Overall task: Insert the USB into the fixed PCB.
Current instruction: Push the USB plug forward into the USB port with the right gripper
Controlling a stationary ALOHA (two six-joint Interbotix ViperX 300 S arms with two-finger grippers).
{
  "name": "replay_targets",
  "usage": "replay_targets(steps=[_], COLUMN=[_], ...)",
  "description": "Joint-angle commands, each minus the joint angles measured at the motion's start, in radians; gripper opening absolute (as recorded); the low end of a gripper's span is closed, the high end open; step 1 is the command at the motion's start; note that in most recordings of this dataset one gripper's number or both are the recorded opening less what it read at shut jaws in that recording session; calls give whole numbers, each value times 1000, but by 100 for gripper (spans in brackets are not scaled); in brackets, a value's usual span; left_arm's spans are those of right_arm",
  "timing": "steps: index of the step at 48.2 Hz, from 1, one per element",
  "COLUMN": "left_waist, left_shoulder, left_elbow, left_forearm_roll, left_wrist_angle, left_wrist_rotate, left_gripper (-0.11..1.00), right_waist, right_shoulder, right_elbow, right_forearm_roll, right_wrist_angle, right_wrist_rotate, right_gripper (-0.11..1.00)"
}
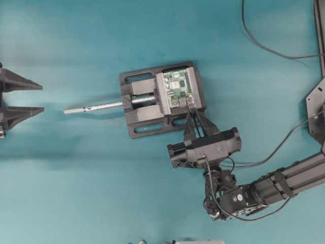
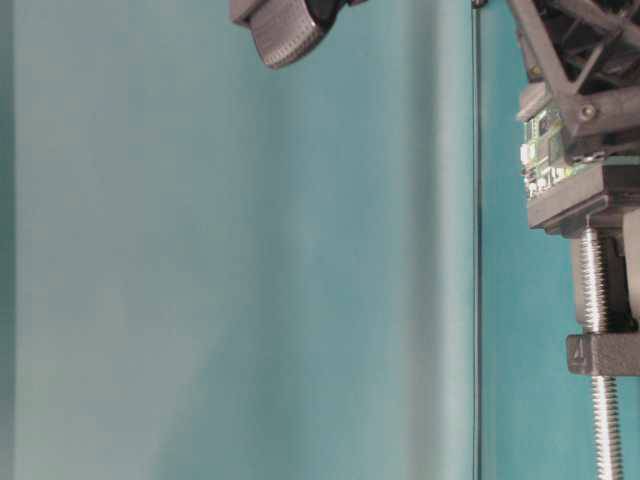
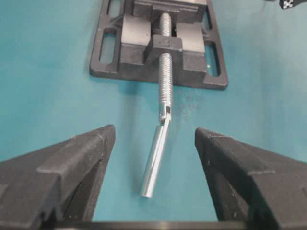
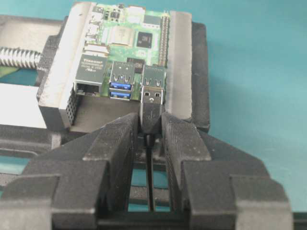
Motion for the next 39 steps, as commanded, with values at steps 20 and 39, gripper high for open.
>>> replay_targets(steps=[20,39], left_waist=[2,2], left_shoulder=[8,8], left_elbow=[-12,-12], left_forearm_roll=[3,3], left_wrist_angle=[-8,-8], left_wrist_rotate=[-9,-9], left_gripper=[83,83], right_waist=[-71,-72], right_shoulder=[-54,-57], right_elbow=[-15,-23], right_forearm_roll=[-15,-6], right_wrist_angle=[-5,5], right_wrist_rotate=[-11,-11], right_gripper=[21,21])
